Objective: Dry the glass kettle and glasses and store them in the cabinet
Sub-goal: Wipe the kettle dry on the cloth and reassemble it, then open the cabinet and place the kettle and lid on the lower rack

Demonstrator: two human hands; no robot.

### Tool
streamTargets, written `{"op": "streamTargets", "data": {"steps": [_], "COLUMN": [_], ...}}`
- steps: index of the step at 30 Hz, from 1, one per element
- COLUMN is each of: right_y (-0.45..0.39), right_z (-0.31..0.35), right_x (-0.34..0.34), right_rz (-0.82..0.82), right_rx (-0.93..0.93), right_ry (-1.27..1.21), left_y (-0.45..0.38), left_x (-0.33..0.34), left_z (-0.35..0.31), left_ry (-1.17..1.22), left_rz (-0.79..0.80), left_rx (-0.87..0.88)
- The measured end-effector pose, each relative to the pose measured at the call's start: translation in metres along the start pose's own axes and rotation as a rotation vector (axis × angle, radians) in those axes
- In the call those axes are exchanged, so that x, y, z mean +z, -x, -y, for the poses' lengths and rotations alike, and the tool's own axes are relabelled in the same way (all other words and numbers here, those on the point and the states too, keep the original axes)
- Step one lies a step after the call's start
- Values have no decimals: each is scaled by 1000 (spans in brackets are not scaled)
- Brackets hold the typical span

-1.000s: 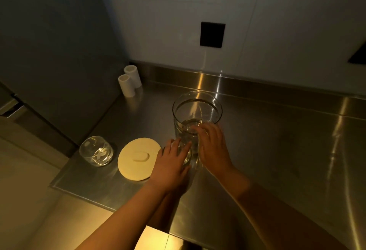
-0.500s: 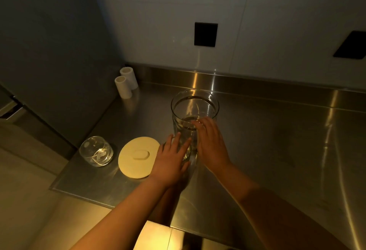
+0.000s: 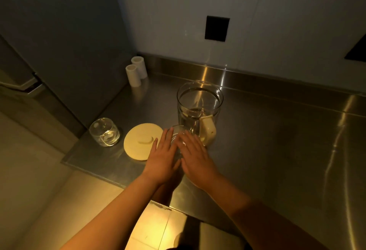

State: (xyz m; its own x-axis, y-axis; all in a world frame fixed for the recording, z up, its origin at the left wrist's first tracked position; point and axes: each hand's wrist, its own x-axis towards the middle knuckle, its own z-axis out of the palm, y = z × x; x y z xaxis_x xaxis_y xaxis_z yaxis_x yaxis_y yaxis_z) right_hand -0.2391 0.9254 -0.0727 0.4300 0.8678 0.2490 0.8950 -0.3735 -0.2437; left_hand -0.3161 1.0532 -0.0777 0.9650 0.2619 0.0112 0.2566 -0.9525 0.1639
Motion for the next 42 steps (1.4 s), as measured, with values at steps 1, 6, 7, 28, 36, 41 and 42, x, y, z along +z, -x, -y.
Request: {"op": "streamTargets", "data": {"steps": [1, 6, 7, 28, 36, 41, 42], "right_y": [4, 31, 38, 9, -15, -26, -29], "right_z": [4, 24, 26, 140, 194, 201, 201], "right_x": [4, 29, 37, 103, 117, 116, 116], "right_rz": [20, 74, 104, 195, 114, 131, 139], "right_rx": [11, 62, 50, 553, 668, 629, 622], "right_ry": [8, -33, -30, 4, -57, -81, -80], "left_y": [6, 48, 57, 112, 117, 120, 121], "left_x": [1, 16, 21, 24, 5, -2, -4], "left_z": [0, 7, 10, 166, 223, 238, 240], "left_ry": [16, 56, 41, -10, 7, 16, 12], "left_rz": [0, 41, 67, 278, 310, 307, 318], "left_rx": [-17, -132, -147, 109, 138, 103, 91]}}
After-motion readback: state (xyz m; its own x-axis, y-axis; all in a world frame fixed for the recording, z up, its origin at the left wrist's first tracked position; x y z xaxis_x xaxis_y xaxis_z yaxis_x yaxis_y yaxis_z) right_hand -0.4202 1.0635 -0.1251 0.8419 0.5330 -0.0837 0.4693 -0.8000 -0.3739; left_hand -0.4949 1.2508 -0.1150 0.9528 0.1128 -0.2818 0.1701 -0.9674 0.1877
